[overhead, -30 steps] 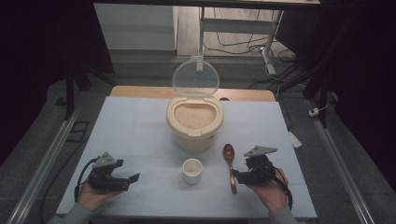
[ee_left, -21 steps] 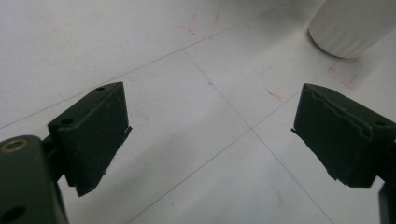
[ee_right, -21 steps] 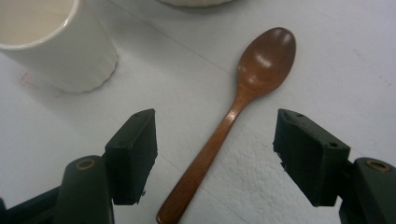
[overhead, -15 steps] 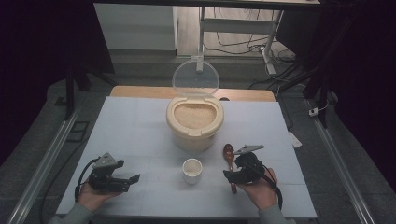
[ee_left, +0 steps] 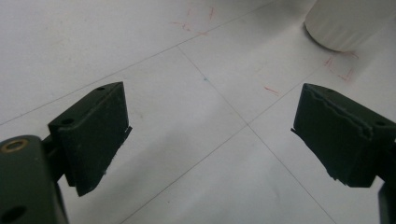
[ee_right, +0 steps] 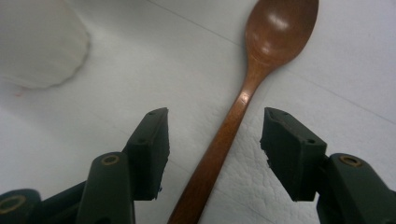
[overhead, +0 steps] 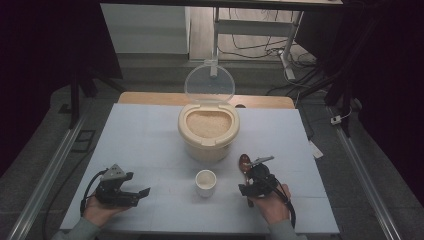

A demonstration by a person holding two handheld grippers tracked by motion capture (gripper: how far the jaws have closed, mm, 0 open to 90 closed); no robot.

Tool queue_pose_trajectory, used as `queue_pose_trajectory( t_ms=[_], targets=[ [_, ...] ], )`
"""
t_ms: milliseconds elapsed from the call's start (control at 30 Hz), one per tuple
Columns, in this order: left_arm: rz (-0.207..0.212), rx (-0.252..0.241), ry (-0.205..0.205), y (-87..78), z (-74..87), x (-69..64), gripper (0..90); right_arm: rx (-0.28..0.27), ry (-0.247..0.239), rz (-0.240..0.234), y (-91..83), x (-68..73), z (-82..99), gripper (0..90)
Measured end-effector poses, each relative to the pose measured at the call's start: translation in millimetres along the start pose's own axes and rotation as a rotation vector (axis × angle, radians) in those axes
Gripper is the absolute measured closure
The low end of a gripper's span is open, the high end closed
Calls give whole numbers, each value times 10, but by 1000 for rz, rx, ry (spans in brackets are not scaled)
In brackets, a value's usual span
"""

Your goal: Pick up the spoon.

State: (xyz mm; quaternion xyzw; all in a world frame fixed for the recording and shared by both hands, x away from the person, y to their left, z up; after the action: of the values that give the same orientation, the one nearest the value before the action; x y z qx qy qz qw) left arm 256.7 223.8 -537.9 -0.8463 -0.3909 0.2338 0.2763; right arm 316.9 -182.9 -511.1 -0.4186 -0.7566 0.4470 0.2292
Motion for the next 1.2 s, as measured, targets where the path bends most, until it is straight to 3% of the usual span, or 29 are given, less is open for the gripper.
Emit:
queue_pose_trajectory(
  t_ms=[533,733,833,967,1200],
  targets=[
    [-3,5,-4,19,13,-2,100,75,69,40,175,-28,43,638],
    [-4,10,-1,20,25,-2,100,71,105,69,175,-61,49,767],
    [-5,11,-1,19,33,1,100,72,117,73,176,-71,47,786],
    [-8,8,-8,17,39,11,100,87,109,88,180,-56,30,794],
    [-11,7,-3,11,45,16,100,86,40,96,174,-48,20,802]
  ],
)
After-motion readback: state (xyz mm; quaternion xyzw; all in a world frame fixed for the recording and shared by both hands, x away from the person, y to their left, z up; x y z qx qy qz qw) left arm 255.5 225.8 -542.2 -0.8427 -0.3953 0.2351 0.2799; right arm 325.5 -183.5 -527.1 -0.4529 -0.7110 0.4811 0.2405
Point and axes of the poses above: each handheld gripper's, and its own axes: y roughly forward along the jaws, z roughly out of its underside, x roughly to its left, the point moved 3 cm from there along y, roughly forward along the jaws, and after that the axes turned 1 degree about -x, right-handed, at the moved point
